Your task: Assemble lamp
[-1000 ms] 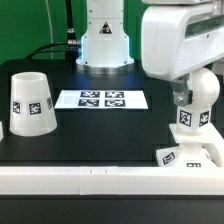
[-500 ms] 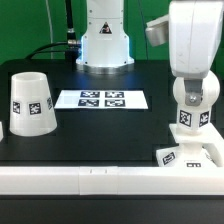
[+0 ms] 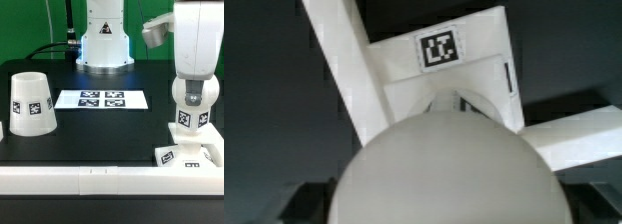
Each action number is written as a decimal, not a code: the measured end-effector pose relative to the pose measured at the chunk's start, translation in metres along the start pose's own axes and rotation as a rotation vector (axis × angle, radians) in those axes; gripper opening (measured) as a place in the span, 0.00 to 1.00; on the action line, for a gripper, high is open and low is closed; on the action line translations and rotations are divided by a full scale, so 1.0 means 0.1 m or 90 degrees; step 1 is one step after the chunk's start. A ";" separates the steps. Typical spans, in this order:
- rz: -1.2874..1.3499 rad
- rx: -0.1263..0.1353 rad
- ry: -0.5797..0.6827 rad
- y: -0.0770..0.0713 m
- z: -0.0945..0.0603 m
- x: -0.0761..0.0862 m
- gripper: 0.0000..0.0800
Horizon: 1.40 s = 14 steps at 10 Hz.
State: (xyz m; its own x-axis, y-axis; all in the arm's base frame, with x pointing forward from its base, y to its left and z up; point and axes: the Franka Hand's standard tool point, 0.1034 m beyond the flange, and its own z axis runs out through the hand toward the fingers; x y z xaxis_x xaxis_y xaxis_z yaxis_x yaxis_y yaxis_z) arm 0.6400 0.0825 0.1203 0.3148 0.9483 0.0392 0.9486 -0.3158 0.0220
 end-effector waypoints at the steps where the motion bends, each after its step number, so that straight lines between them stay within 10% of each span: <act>1: 0.014 0.000 0.000 0.00 0.00 0.00 0.72; 14: 0.736 -0.005 0.004 0.03 -0.01 -0.01 0.72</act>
Offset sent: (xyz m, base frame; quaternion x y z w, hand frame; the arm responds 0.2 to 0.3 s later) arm -0.0082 -0.0041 -0.0036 0.0014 0.0081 0.2923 0.9563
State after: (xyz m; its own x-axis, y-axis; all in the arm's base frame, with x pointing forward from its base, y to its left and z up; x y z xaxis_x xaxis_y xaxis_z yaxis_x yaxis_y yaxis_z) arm 0.6423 0.0809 0.1216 0.9947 0.0931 0.0444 0.0942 -0.9953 -0.0238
